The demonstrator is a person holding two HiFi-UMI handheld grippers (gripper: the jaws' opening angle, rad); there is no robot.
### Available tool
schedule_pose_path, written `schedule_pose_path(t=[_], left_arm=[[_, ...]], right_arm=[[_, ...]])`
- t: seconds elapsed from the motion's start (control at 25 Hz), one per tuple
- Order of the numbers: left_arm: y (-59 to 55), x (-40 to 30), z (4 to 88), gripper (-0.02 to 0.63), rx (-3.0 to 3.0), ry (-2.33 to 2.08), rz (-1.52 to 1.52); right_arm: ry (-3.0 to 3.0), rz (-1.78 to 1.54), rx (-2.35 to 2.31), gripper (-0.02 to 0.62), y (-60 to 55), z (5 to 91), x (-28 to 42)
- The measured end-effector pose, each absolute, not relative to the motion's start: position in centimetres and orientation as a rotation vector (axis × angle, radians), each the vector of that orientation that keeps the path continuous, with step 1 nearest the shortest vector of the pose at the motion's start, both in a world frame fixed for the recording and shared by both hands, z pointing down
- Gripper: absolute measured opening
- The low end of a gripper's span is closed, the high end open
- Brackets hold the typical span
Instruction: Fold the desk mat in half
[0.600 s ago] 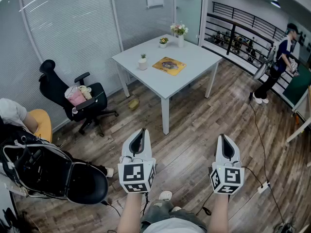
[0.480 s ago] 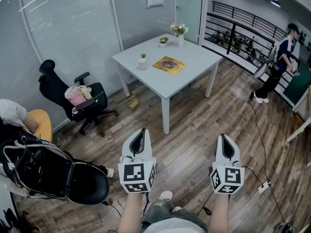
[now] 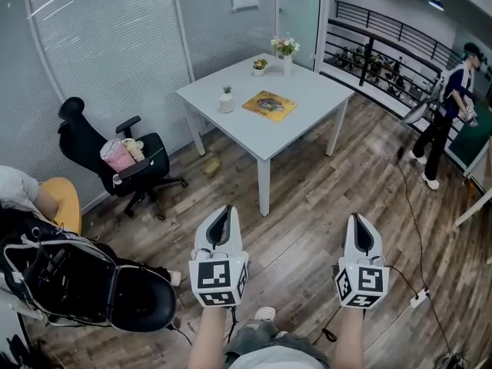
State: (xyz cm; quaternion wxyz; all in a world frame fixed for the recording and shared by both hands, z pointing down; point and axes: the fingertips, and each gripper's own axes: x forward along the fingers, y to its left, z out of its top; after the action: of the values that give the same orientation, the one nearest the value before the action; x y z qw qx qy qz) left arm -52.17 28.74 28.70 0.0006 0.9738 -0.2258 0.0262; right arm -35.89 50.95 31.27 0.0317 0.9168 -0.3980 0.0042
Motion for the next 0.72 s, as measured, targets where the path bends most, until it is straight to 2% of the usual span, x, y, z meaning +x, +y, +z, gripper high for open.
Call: schedule_pose_path(t=[0.12,0.28,0.44,0.48,0.52,0.56,0.72], left_arm=[[27.1,-51.4,28.9,0.002,3.054,-0.720,0.080],[25.3,-50.0,29.0,0.063,3.074,-0.681,0.074],[24.2,-48.7,28.6,0.265,3.097,-0.668,0.032],[23.9,-48.5,28.5,0.317,3.102,-0.673,0.028],[23.6,-48.3,28.5,0.340,3.107,-0.681,0.027],[23.3,-48.2,28.5,0.348,3.110,-0.686,0.028],[22.2,-47.2,29.1,0.351,3.098,-0.684,0.043]], right_arm=[[-1.210,0.009,2.841,0.029,50.1,31.3,-34.6],[-1.226,-0.019,2.854,0.092,48.9,31.3,-33.3],[-1.236,-0.070,2.877,0.203,48.1,30.9,-32.5],[-1.241,-0.079,2.879,0.253,47.8,30.8,-32.4],[-1.246,-0.082,2.878,0.289,47.6,30.8,-32.3],[-1.249,-0.080,2.876,0.313,47.3,30.9,-32.1],[-1.257,-0.046,2.865,0.335,46.4,31.6,-31.2]])
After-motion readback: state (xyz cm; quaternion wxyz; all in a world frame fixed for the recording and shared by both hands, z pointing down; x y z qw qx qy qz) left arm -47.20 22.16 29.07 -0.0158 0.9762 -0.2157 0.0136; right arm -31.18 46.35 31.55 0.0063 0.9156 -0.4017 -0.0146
